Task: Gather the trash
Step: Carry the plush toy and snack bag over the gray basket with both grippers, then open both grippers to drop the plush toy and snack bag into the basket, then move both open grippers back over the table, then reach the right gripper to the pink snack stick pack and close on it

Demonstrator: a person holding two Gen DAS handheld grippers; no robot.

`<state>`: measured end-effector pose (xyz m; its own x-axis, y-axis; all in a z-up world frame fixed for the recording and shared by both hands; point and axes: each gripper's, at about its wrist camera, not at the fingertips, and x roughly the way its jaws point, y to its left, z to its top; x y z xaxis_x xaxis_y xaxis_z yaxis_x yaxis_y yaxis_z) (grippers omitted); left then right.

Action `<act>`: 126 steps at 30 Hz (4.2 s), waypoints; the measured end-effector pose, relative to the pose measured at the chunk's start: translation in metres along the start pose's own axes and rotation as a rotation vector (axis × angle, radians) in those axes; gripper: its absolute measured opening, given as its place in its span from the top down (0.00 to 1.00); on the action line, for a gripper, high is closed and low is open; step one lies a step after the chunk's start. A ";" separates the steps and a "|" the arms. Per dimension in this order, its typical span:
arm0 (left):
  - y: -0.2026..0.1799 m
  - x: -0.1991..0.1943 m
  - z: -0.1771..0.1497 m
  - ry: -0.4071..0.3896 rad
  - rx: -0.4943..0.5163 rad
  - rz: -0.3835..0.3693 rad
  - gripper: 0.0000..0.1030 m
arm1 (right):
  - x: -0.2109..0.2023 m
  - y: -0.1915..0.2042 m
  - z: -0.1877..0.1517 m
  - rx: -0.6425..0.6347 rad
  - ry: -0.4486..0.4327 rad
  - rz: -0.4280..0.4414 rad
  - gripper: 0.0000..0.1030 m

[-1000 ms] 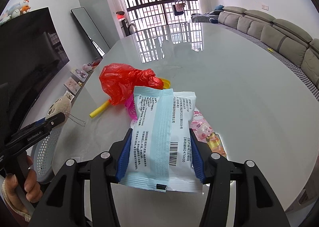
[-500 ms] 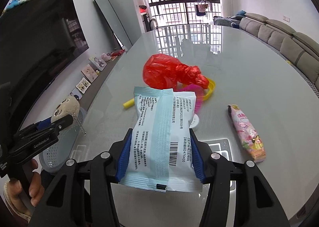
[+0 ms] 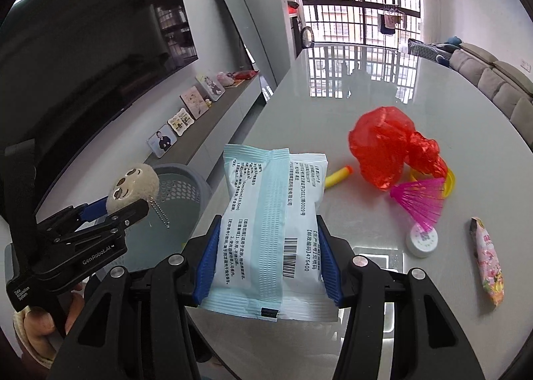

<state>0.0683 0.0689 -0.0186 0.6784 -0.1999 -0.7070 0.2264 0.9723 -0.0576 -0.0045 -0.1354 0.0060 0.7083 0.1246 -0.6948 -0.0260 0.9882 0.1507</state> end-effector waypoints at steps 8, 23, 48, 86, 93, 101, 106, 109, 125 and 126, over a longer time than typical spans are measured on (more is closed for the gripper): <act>0.039 0.008 -0.002 0.010 -0.037 0.050 0.47 | 0.033 0.041 0.017 -0.064 0.029 0.061 0.50; 0.072 0.012 -0.006 0.024 -0.073 0.106 0.47 | 0.081 0.088 0.029 -0.158 0.092 0.150 0.50; 0.102 0.024 -0.024 0.092 -0.144 0.159 0.38 | 0.130 0.120 0.020 -0.233 0.184 0.215 0.49; 0.074 -0.002 -0.024 0.034 -0.109 0.205 0.22 | 0.087 0.082 0.009 -0.115 0.103 0.070 0.26; 0.040 -0.006 -0.017 0.010 -0.069 0.143 0.20 | 0.060 0.048 0.000 -0.087 0.101 -0.032 0.24; -0.016 0.001 -0.009 0.021 0.009 0.060 0.20 | 0.024 -0.007 -0.013 -0.007 0.064 -0.163 0.24; -0.061 -0.002 -0.004 0.014 0.063 0.002 0.20 | 0.000 -0.050 -0.025 0.055 0.035 -0.264 0.24; -0.090 -0.003 0.000 0.011 0.092 -0.035 0.20 | -0.013 -0.077 -0.032 0.099 0.021 -0.297 0.24; -0.204 0.007 0.007 0.037 0.204 -0.132 0.18 | -0.048 -0.192 -0.056 0.209 0.000 -0.416 0.24; -0.208 0.008 0.007 0.042 0.208 -0.131 0.18 | -0.047 -0.195 -0.056 0.209 0.002 -0.413 0.24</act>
<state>0.0313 -0.1357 -0.0072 0.6055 -0.3131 -0.7317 0.4525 0.8917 -0.0072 -0.0722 -0.3292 -0.0299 0.6283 -0.2757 -0.7275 0.4011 0.9160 -0.0007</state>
